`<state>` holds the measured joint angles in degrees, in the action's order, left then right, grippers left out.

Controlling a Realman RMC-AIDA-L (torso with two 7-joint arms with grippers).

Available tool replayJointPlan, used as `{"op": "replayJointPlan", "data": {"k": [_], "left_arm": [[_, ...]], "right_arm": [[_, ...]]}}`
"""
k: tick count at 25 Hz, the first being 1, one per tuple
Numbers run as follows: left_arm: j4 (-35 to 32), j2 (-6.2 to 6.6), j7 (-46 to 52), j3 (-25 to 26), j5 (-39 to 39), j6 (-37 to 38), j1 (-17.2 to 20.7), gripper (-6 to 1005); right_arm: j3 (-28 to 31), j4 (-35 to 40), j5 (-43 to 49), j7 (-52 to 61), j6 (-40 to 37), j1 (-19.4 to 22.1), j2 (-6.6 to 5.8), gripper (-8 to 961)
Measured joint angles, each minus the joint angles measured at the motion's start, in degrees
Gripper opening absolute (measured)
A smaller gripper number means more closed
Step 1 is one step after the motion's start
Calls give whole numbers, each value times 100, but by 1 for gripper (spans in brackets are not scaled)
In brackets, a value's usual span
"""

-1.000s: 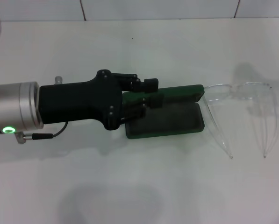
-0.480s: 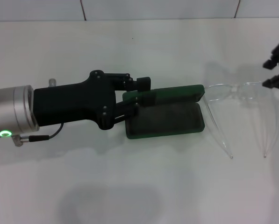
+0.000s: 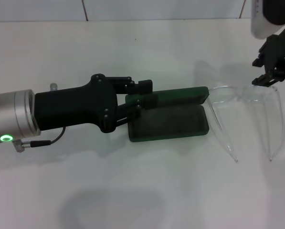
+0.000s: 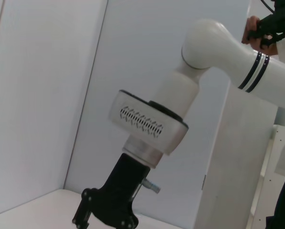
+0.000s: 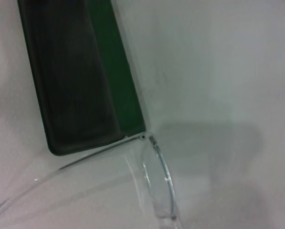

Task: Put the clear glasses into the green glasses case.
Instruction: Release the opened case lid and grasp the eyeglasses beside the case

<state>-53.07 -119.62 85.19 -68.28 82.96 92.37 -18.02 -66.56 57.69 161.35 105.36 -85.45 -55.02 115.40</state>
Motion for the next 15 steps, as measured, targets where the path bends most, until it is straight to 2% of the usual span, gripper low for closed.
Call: {"op": "replayJointPlan", "data": {"k": [15], "left_arm": [[290, 0, -26, 86, -9, -33, -77, 335]], "right_arm": [[-137, -572, -274, -32, 149, -115, 40, 451]]}}
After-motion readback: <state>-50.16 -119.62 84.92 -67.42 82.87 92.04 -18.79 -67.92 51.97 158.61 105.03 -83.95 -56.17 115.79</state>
